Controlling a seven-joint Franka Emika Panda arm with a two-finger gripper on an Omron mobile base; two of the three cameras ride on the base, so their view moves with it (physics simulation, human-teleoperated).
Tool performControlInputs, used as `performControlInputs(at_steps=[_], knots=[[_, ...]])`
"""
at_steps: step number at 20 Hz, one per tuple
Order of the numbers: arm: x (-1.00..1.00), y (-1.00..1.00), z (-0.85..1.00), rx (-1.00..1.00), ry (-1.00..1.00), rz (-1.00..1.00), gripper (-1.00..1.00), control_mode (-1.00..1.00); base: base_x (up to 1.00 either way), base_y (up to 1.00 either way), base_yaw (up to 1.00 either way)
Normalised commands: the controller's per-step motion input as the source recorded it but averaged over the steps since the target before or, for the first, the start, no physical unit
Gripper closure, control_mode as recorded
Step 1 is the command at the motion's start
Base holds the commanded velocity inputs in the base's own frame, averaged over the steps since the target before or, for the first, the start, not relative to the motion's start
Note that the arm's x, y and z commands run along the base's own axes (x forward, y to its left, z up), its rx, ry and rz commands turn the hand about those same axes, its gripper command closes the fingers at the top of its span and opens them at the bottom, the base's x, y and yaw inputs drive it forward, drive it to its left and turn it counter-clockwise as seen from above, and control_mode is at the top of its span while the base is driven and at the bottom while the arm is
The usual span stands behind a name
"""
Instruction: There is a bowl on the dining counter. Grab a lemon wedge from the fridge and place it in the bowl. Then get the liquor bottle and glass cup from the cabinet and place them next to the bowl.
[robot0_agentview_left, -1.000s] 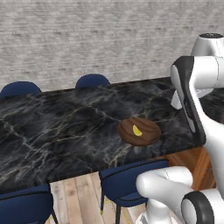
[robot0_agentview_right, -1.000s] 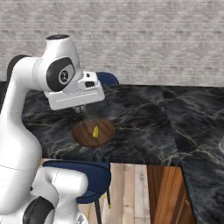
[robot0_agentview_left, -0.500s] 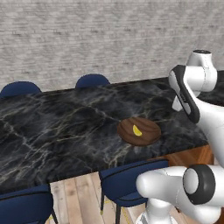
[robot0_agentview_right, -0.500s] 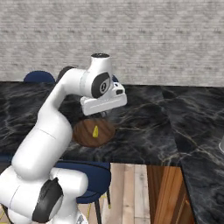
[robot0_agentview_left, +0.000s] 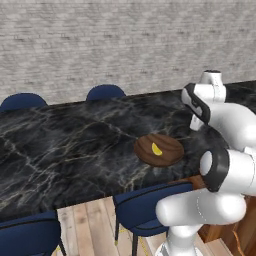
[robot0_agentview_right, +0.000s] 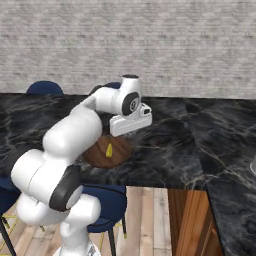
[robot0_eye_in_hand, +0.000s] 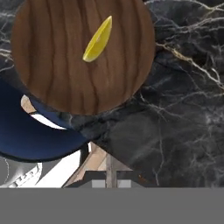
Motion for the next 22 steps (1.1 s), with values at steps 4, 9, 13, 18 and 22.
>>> performControlInputs(at_steps=[4,9,13,18,22], knots=[[0.66,-0.22,-0.51,0.00,0.16,0.11,1.00,-1.00,0.00,0.00,0.00],[0.43,-0.21,-0.49,0.00,0.13,0.09,1.00,-1.00,0.00,0.00,0.00],[0.46,-0.13,-0.49,0.00,0.10,0.08,1.00,-1.00,0.00,0.00,0.00],[0.45,-0.07,-0.45,0.01,0.03,0.08,1.00,-1.00,0.00,0.00,0.00],[0.29,-0.07,-0.41,0.03,0.00,0.05,1.00,-1.00,0.00,0.00,0.00]])
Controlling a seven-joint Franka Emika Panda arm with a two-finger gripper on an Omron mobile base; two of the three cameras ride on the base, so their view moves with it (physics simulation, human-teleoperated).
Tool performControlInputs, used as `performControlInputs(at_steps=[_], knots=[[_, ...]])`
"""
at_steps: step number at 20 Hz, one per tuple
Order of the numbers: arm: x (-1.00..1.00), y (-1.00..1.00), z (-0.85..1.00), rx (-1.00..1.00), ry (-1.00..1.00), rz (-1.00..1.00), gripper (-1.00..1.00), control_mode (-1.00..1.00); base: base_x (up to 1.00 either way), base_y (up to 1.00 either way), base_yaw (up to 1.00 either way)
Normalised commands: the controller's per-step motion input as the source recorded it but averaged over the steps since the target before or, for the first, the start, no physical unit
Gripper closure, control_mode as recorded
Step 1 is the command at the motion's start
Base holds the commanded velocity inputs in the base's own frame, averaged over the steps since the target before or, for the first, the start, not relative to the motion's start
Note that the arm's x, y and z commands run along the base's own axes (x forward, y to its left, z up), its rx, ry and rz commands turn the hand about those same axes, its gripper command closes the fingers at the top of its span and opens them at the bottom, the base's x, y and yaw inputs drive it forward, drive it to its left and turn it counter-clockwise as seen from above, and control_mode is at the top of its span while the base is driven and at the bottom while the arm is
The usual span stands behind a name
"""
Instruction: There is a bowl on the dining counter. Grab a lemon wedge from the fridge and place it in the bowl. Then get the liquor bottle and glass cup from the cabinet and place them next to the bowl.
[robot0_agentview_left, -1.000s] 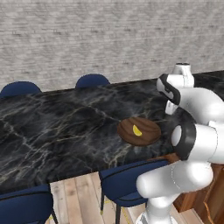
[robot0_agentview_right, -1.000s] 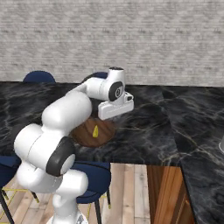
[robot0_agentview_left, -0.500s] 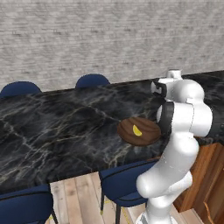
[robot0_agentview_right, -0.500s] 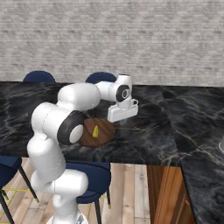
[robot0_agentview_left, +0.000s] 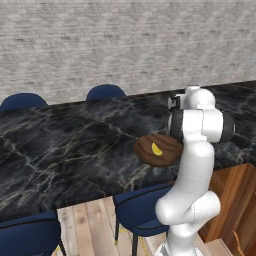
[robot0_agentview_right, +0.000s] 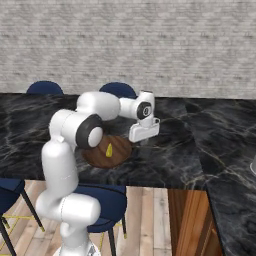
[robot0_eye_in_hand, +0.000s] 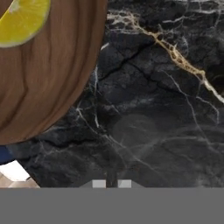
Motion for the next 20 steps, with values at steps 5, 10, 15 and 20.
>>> performControlInputs(at_steps=[5,10,15,20], knots=[[0.20,-0.01,-0.43,0.02,0.00,0.03,1.00,-1.00,0.00,0.00,0.00],[0.28,0.00,-0.45,0.00,0.00,0.01,1.00,-1.00,0.00,0.00,0.00],[0.09,0.00,-0.42,0.00,0.00,0.00,-1.00,-1.00,0.00,0.00,0.00],[-0.05,0.00,-0.08,0.00,-0.05,0.00,-1.00,-1.00,0.00,0.00,0.00]])
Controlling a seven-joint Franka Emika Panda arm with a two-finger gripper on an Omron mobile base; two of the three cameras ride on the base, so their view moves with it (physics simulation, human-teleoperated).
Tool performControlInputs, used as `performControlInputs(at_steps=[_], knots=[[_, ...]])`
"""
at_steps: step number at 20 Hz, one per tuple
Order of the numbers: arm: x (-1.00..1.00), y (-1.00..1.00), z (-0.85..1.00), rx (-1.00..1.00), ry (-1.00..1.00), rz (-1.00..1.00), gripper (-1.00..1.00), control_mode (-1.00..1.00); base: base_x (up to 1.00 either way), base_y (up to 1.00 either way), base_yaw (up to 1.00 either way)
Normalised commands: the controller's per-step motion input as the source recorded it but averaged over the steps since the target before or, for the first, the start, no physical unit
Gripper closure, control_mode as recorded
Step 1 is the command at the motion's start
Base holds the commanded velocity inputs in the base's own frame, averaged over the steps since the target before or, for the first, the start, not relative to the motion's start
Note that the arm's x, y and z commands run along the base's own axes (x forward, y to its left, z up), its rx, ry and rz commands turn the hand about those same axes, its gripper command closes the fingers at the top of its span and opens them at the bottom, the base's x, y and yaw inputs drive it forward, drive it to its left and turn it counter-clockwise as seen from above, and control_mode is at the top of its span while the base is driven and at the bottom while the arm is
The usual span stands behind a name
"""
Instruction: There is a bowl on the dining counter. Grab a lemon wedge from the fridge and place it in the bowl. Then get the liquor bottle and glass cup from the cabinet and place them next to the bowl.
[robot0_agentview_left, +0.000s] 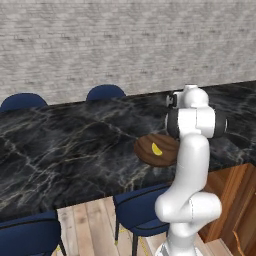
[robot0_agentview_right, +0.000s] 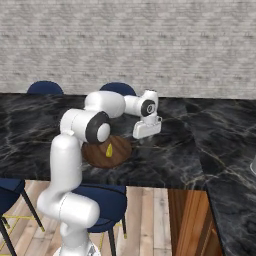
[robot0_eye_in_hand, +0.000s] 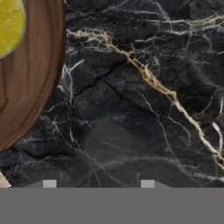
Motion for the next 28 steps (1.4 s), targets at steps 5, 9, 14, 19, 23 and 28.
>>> performControlInputs(at_steps=[5,9,14,19,23,28], knots=[[-0.33,0.14,0.00,0.00,-0.11,0.00,-1.00,-1.00,0.00,0.00,0.00],[-0.25,0.34,0.04,0.00,-0.09,0.00,-1.00,-1.00,0.00,0.00,0.00],[-0.33,0.35,0.31,0.00,-0.13,0.00,-1.00,-1.00,0.00,0.00,0.00],[-0.42,0.13,0.65,0.00,-0.11,-0.03,-1.00,-1.00,0.00,0.00,0.00],[-0.48,0.05,0.69,0.00,-0.10,-0.05,-1.00,-1.00,0.00,0.00,0.00],[-0.79,0.13,0.96,0.00,-0.15,-0.09,-1.00,-1.00,0.00,0.00,0.00]])
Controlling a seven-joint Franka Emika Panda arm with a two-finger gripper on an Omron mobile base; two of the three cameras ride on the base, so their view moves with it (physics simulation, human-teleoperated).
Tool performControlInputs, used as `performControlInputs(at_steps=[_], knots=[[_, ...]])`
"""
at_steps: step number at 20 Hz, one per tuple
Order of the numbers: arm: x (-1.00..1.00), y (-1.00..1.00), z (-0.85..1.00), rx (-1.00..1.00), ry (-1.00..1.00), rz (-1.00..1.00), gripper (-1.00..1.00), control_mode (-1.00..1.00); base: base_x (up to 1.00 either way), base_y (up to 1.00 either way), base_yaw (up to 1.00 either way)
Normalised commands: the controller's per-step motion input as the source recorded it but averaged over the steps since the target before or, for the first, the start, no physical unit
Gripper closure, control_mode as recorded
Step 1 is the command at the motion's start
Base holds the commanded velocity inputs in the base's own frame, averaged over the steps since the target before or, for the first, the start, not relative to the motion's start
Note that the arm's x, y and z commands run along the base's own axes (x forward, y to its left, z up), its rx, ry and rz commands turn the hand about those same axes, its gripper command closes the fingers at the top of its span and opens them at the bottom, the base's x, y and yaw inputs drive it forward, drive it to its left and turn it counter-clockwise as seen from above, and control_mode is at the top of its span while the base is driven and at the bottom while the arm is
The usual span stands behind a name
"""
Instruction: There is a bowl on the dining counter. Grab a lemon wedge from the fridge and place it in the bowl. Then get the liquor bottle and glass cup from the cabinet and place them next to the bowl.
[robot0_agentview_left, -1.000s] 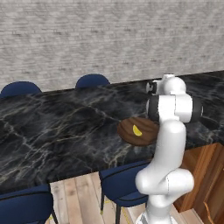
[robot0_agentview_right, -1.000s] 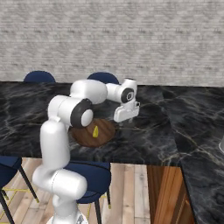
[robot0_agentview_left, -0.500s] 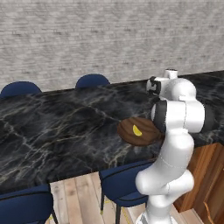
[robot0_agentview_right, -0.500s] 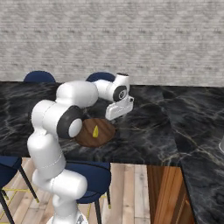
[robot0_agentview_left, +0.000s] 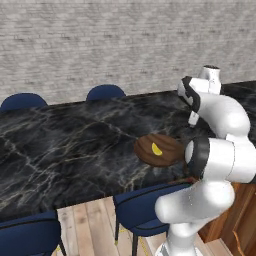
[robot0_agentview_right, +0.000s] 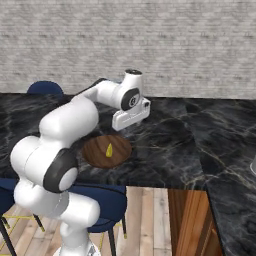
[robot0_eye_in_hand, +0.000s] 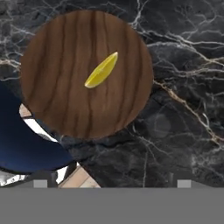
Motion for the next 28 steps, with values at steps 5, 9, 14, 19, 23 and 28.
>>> performControlInputs(at_steps=[5,9,14,19,23,28], knots=[[-0.97,0.25,1.00,0.00,-0.14,-0.12,-1.00,-1.00,0.00,0.00,0.00],[-1.00,0.36,1.00,0.00,-0.12,-0.19,-1.00,-1.00,0.00,0.00,0.00],[-1.00,0.52,0.68,0.00,-0.12,-0.40,-1.00,-1.00,0.00,0.00,0.00],[-0.99,0.52,0.12,0.08,-0.02,-0.54,-1.00,-1.00,0.00,0.00,0.00],[-0.99,0.26,0.00,0.17,-0.02,-0.52,-1.00,-1.00,0.00,0.00,0.00],[-0.74,0.24,0.04,0.19,-0.06,-0.37,-1.00,-1.00,0.00,0.00,0.00]])
